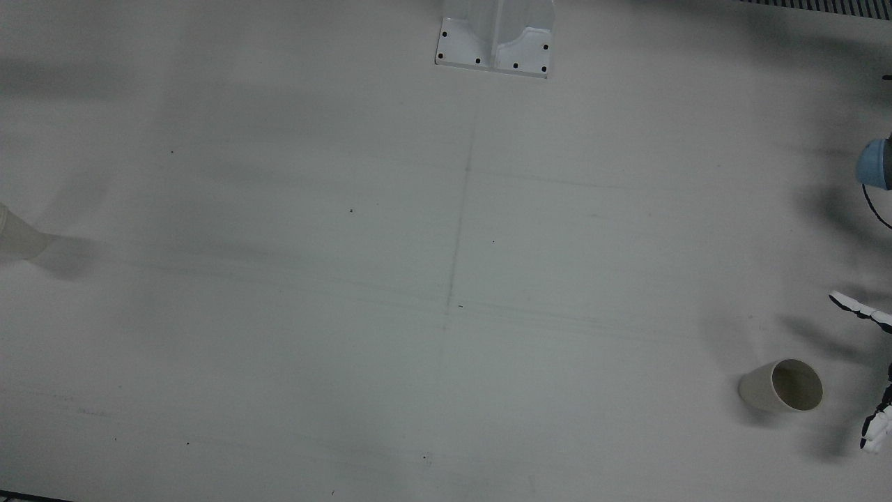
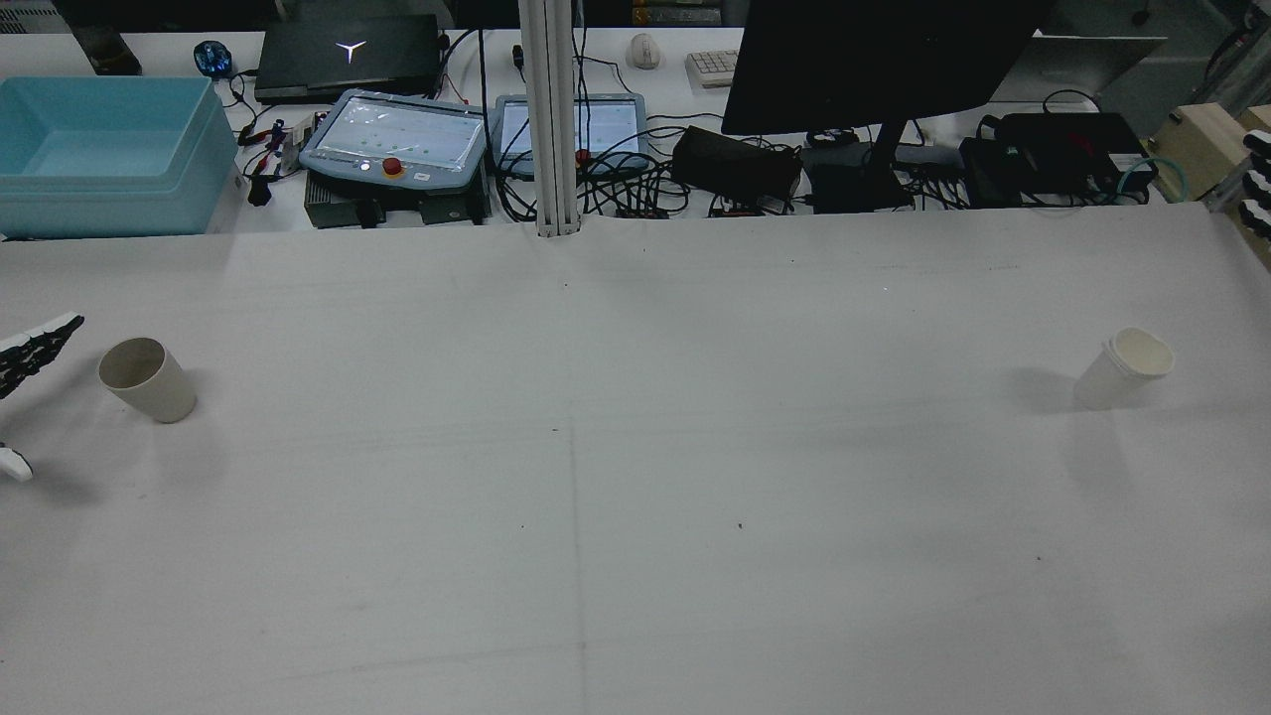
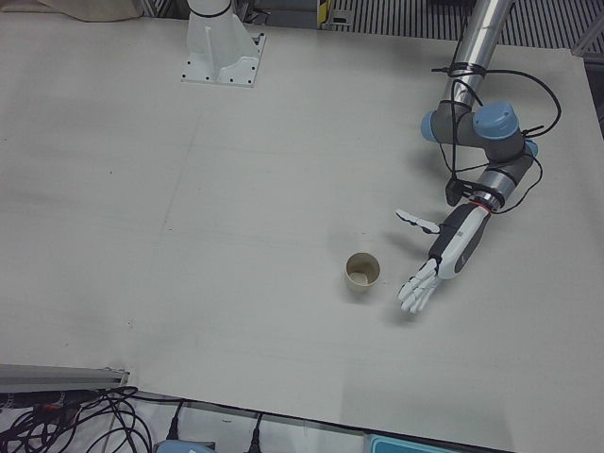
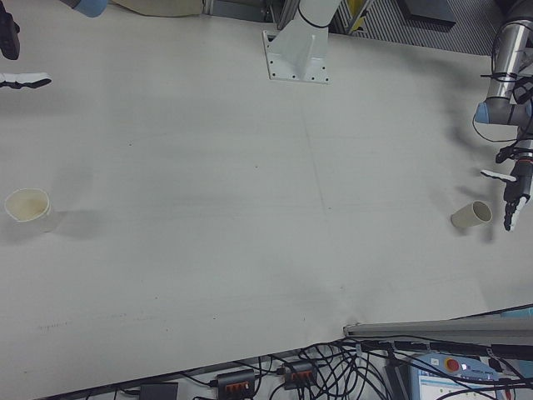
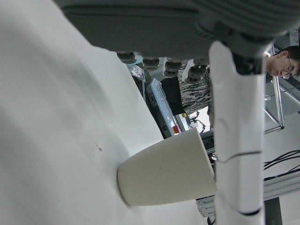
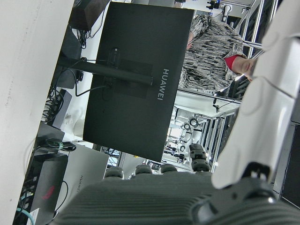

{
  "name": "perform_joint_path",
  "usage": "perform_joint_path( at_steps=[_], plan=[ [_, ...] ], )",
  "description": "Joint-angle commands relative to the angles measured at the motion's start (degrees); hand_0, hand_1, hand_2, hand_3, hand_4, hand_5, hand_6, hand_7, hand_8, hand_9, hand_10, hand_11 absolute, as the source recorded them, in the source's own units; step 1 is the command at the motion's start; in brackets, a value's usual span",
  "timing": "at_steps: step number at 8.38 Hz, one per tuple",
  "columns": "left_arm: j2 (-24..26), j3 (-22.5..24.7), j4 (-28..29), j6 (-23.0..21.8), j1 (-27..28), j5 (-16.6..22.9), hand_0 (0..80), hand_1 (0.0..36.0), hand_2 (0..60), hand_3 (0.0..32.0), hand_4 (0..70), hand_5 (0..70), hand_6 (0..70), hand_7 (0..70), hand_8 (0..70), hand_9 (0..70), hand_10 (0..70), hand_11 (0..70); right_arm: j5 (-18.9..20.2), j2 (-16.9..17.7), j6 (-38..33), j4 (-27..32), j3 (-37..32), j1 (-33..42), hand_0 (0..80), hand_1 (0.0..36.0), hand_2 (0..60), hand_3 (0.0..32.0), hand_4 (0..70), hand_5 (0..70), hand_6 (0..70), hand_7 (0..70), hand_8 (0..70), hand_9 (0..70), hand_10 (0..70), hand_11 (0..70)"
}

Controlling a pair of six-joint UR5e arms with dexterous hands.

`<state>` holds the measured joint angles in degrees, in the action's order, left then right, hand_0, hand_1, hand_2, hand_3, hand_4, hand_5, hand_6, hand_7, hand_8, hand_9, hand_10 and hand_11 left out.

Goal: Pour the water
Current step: 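Reach the left hand to the beige paper cup and close fingers around it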

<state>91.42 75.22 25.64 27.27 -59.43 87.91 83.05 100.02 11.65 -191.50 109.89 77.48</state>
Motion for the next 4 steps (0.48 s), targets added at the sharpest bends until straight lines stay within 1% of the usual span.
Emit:
perform_joint_path(
  at_steps=[1,3,4],
  plan=[
    [3.93,-5.24,0.55,2.44,0.54,-0.46,65.1,13.2,0.0,0.0,17.7,0.0,3.6,5.5,4.4,0.0,0.0,2.0,-0.17,-0.09,0.57,-0.01,-0.03,-0.58,53.7,13.5,0.0,7.0,0.0,15.9,0.0,0.0,0.0,0.0,0.0,0.0],
    [5.08,-5.61,-0.24,3.23,0.63,-0.46,60.6,8.9,0.0,0.0,16.9,0.0,3.0,5.0,4.2,0.0,0.0,0.4,-0.17,-0.09,0.57,-0.01,0.06,-0.84,53.5,13.5,0.0,7.0,0.0,13.0,0.0,0.0,0.0,0.0,0.0,0.0],
    [5.43,-5.78,-0.42,3.32,0.63,-0.46,60.9,8.8,0.0,0.0,17.0,0.0,3.1,5.3,4.3,0.0,0.0,0.2,0.09,-0.09,0.57,-0.01,0.14,-1.02,53.5,13.6,0.0,7.4,0.0,14.0,0.0,0.0,0.0,0.0,0.0,0.0]
  ],
)
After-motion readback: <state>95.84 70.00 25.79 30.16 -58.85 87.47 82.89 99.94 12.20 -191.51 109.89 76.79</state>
